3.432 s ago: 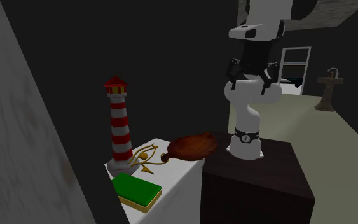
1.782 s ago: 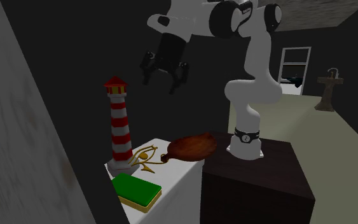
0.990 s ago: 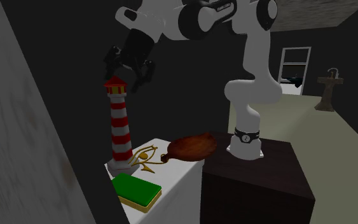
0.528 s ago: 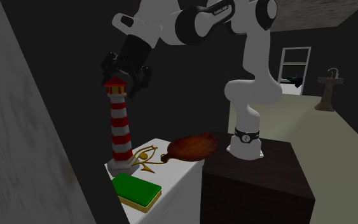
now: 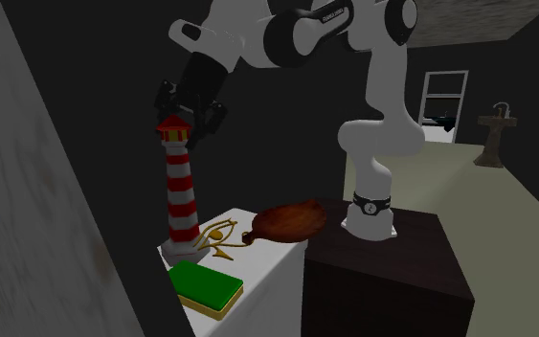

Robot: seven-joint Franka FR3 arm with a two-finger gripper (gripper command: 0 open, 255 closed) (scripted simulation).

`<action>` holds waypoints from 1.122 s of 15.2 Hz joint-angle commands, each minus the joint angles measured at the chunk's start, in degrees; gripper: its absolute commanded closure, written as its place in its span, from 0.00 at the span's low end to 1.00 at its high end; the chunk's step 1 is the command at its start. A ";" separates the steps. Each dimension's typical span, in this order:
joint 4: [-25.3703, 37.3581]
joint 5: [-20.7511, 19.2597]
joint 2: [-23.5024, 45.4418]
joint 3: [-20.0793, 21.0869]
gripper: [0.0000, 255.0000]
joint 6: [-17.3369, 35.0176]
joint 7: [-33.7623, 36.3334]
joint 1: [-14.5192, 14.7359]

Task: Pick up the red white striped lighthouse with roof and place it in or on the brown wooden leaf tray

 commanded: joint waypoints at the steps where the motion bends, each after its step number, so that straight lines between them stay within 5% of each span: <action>1: -0.01 0.00 0.01 0.00 1.00 -0.01 -0.01 0.00; 6: -0.02 -0.01 0.02 0.00 1.00 0.00 0.00 0.00; 17: 6.93 -0.33 -1.71 0.86 1.00 -8.52 0.07 0.19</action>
